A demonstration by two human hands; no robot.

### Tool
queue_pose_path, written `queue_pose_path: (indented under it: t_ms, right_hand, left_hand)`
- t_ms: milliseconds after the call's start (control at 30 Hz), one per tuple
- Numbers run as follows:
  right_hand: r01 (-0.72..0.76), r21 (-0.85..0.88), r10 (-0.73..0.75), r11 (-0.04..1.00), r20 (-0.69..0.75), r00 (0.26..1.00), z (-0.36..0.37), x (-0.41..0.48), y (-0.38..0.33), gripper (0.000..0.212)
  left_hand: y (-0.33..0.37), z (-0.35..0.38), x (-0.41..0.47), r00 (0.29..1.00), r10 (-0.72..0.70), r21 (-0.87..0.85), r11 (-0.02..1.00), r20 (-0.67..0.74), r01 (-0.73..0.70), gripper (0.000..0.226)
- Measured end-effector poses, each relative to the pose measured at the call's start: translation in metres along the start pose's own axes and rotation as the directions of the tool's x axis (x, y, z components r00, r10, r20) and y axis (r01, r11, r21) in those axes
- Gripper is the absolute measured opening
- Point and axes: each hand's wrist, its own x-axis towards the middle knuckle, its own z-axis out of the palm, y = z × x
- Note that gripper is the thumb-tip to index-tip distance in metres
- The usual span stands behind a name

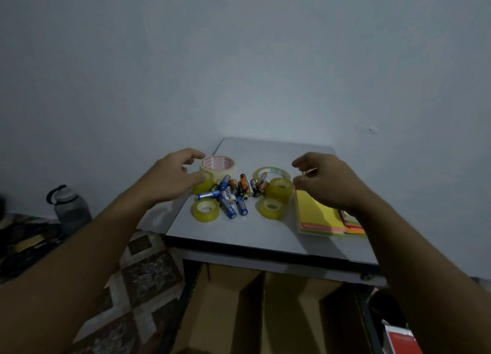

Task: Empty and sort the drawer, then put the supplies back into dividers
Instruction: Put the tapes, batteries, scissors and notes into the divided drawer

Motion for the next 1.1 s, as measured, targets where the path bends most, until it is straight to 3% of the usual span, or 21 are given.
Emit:
queue_pose_path:
  t_ms: [167, 367, 800, 1100]
  right_hand:
    - [-0.004, -0.092, 0.018, 0.996, 0.156, 0.988, 0.019, 0.036, 0.002, 0.051]
    - [0.008, -0.13, 0.023, 0.991, 0.233, 0.972, 0.034, 0.047, 0.002, 0.055]
    - [0.003, -0.168, 0.035, 0.986, 0.223, 0.974, 0.043, 0.049, 0.005, 0.051]
    - [0.008, -0.145, 0.012, 0.989, 0.138, 0.99, 0.033, 0.047, 0.0, 0.055]
  left_hand:
    - [-0.012, 0.011, 0.034, 0.995, 0.003, 0.046, 0.999, 0.102, -0.007, 0.054]
    - [-0.019, 0.016, 0.042, 0.995, -0.017, 0.073, 0.997, 0.095, 0.01, 0.056]
    - [-0.021, 0.018, 0.042, 0.997, -0.012, 0.067, 0.998, 0.075, 0.007, 0.048]
    - [-0.008, 0.007, 0.038, 0.999, 0.019, 0.05, 0.999, 0.042, -0.021, 0.045]
